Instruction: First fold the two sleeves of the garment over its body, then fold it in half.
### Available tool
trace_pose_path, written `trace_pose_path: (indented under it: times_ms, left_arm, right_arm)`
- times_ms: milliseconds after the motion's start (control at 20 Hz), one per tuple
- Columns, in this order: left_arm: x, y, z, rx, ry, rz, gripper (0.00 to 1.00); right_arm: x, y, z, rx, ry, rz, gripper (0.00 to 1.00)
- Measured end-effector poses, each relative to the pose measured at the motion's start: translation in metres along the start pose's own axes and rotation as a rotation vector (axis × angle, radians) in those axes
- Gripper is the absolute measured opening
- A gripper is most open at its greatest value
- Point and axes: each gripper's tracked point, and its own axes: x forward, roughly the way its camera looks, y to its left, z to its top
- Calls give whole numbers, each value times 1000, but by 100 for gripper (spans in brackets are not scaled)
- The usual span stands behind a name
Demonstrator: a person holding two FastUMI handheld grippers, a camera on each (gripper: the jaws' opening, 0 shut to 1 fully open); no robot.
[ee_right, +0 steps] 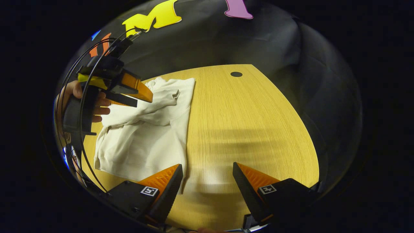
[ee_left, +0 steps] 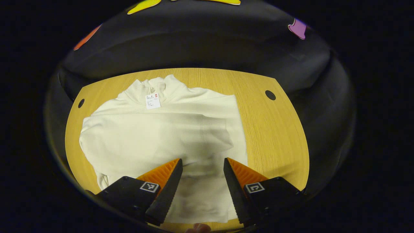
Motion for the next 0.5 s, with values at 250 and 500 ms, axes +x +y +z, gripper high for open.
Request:
trace_pose_path:
  times_ms: [250,500]
  left_arm:
    - [-28,23,19,-24,-6,54,84]
    - [-55,59,29,-56,35,130,84]
  right_arm:
    - [3,34,-7,-45,6,28,96]
    - [9,69,-25,-81,35,48,93]
